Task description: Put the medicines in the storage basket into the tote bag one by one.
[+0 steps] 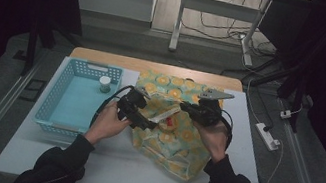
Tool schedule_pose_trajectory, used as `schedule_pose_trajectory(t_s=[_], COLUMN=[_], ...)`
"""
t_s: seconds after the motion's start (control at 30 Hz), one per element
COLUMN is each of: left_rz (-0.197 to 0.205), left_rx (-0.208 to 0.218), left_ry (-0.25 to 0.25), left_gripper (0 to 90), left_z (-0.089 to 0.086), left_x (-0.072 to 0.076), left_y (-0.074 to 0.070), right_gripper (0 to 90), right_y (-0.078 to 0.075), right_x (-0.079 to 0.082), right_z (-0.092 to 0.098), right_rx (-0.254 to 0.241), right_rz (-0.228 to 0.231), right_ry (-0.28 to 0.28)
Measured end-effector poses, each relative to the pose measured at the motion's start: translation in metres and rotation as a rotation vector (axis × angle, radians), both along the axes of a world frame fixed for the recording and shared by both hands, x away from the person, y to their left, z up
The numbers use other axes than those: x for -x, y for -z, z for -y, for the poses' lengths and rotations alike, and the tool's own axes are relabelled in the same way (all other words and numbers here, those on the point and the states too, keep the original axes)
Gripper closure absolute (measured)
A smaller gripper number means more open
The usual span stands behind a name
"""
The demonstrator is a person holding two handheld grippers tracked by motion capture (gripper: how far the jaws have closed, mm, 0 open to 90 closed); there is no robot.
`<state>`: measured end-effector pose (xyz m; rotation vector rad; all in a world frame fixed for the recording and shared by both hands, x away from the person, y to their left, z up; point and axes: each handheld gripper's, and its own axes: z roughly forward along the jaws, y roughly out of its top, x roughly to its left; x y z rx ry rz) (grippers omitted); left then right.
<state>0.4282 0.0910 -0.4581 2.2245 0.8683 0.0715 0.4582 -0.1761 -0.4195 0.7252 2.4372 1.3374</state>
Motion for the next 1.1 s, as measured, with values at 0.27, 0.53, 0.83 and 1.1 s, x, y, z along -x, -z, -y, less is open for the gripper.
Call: schedule_pose_trajectory(t_s=[0.27, 0.53, 0.83, 1.1], left_rz=[0.004, 0.023, 0.045, 0.028], left_rx=[0.021, 0.015, 0.008, 0.04], left_ry=[-0.038, -0.077, -0.136, -0.171], left_gripper=[0.3, 0.0, 0.0, 0.3], left_z=[-0.025, -0.049, -0.074, -0.1], left_x=[0.0, 0.0, -0.001, -0.006], left_y=[0.001, 0.001, -0.001, 0.003], right_gripper=[89.8, 89.8, 89.8, 89.7], right_y=[0.0, 0.001, 0.001, 0.0], right_x=[0.0, 0.0, 0.0, 0.0], right_z=[0.0, -0.001, -0.001, 0.0], right_rx=[0.004, 0.004, 0.002, 0.003], right_rz=[-0.002, -0.001, -0.002, -0.001], right_ry=[0.0, -0.003, -0.004, -0.004])
